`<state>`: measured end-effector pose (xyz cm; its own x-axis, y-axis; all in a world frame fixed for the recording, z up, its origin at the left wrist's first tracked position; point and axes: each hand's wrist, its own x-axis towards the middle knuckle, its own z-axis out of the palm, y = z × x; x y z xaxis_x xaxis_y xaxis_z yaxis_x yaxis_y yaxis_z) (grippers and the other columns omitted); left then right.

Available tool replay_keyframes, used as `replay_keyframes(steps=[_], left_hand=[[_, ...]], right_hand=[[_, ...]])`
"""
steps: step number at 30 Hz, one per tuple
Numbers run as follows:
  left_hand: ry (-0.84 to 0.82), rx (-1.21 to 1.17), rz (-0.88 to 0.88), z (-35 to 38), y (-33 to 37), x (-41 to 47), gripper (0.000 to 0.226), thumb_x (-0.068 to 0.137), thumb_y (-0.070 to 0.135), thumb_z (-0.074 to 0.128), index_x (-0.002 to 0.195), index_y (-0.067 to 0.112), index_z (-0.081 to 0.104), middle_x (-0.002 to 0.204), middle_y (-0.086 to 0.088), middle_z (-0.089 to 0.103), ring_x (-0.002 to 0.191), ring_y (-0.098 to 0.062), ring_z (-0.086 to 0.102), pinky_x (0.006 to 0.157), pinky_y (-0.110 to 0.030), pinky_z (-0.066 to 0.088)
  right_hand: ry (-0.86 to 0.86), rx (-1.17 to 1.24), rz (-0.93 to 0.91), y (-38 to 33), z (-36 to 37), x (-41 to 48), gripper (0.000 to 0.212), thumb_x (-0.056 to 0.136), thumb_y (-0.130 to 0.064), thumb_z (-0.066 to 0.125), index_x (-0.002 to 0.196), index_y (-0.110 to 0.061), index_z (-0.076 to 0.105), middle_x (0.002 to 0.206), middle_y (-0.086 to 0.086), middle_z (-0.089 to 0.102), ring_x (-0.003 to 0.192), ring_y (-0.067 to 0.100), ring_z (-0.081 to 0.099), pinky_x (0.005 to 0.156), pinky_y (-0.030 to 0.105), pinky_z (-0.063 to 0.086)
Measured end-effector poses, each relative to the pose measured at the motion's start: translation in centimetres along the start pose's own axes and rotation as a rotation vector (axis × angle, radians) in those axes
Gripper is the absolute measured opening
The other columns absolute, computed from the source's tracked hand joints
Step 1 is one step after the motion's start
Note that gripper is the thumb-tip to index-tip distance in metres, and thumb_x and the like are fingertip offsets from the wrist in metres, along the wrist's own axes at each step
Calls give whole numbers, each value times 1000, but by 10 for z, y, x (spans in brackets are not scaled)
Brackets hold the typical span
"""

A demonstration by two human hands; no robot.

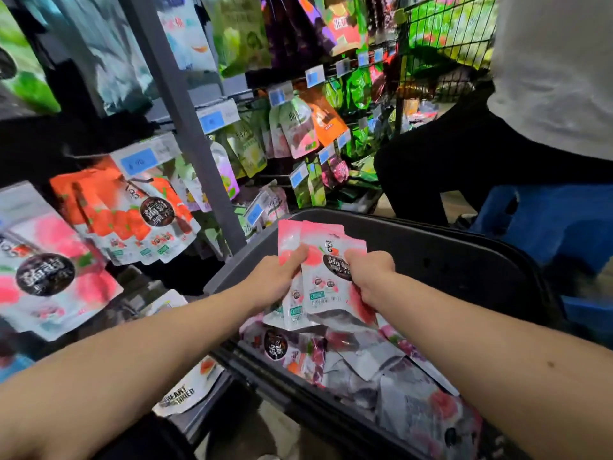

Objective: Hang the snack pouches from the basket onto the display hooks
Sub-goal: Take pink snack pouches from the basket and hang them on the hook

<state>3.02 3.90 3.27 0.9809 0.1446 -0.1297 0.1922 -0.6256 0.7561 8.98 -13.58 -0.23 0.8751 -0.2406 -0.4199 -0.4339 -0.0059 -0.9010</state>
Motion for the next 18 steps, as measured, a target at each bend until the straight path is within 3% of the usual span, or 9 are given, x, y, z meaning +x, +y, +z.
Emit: replay_keyframes(steps=[4,7,10,13,15,18], left_hand=[[54,-58,11,-12,-8,-21,58,92,60,60,73,6,70,70,-5,71,61,-14,60,67,-31,45],[185,-55,49,-28,-15,-40,54,95,53,62,58,13,59,56,0,57,49,-9,47,57,-25,39],[345,-124,77,-46,-12,-62,56,95,46,64,51,13,53,55,-4,50,47,-9,41,48,-20,33],[484,-210,103,-68,8,-87,58,95,48,63,54,8,59,58,-15,54,51,-11,46,51,-21,36],[554,-215,127,-80,23,-101,55,96,46,62,51,14,62,58,-11,56,54,-14,48,54,-23,38],[607,-269,138,-90,46,-119,50,96,43,63,50,23,65,60,-9,62,61,-22,57,65,-35,43]], right_hand=[[-120,15,-75,-4,8,-17,27,85,-31,71,86,-5,68,86,13,68,70,27,60,59,31,45],[-252,-7,-185,-10,12,-31,41,72,-47,71,72,-5,67,73,8,70,72,29,67,68,47,57],[-434,-17,-257,-20,16,-50,59,78,-63,67,83,-4,68,80,3,74,78,29,71,83,50,60],[-635,-63,-318,-25,10,-86,51,70,-61,76,100,-20,73,102,3,78,94,26,75,92,49,58],[-727,-103,-348,-30,3,-104,54,72,-56,80,112,-21,71,108,3,78,94,21,75,87,41,59],[-827,-8,-329,-49,-4,-125,36,92,-35,72,120,-12,69,106,6,78,90,21,76,71,30,57]])
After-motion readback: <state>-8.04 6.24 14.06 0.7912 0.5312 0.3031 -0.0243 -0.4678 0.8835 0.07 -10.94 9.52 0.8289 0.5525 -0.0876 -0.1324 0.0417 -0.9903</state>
